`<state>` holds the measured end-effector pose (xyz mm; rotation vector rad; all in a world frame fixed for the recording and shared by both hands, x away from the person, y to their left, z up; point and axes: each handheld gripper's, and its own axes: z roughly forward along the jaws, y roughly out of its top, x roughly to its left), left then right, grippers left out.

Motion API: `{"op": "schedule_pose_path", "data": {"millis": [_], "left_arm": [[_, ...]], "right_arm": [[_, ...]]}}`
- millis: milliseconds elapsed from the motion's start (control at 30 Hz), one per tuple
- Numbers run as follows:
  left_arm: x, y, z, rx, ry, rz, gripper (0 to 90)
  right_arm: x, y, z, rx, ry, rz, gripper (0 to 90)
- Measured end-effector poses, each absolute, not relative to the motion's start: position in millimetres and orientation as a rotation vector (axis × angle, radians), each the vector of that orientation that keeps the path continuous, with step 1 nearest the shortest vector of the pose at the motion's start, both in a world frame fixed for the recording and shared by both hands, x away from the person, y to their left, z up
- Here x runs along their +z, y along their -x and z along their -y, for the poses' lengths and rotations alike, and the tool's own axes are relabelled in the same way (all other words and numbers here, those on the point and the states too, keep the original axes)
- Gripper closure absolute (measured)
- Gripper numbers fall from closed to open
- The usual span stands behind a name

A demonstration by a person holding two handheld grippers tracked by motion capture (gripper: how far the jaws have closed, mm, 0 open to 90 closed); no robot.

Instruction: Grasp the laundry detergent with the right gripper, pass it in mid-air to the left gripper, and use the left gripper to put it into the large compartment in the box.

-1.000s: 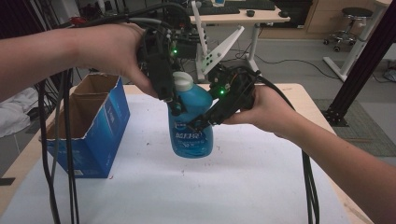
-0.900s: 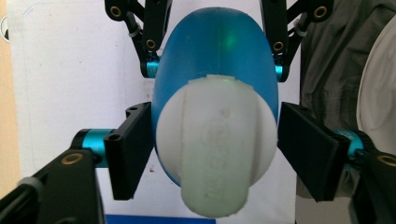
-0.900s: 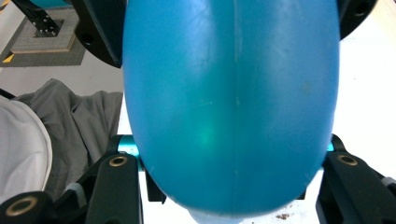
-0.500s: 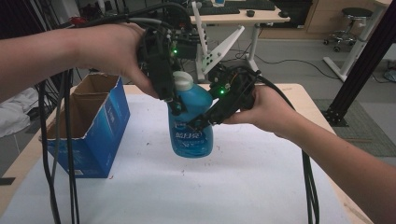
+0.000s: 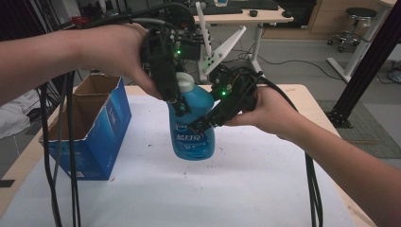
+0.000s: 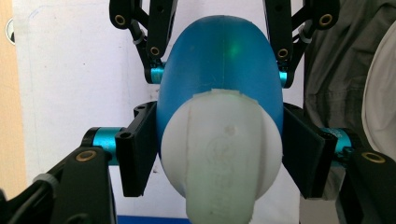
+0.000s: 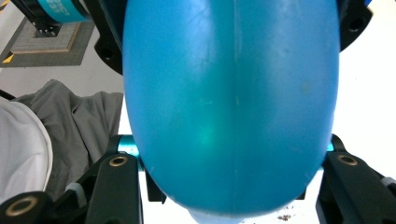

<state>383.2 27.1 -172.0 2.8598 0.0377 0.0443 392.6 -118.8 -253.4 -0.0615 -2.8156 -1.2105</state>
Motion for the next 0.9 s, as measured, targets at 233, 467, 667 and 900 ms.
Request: {"op": "schedule_pose_path", "data": {"millis": [233,467,667,900], "left_arm": [[-173.3,-382.6,-26.2,0.046,-2.863,-0.03,36.2],[-173.5,-382.8,-26.4,0.059,-2.864,-0.034,36.5],[-173.8,-382.4,-26.2,0.061,-2.866,-0.033,37.3],[-174.5,-382.1,-26.5,0.062,-2.871,-0.037,37.4]], "right_arm": [[-253.3,-392.4,118.5,-1.208,0.056,2.815,46.3],[-253.5,-393.7,118.8,-1.218,0.048,2.826,46.3],[-253.4,-393.0,118.9,-1.21,0.058,2.822,46.3],[-253.8,-393.6,118.3,-1.202,0.05,2.832,46.3]]}}
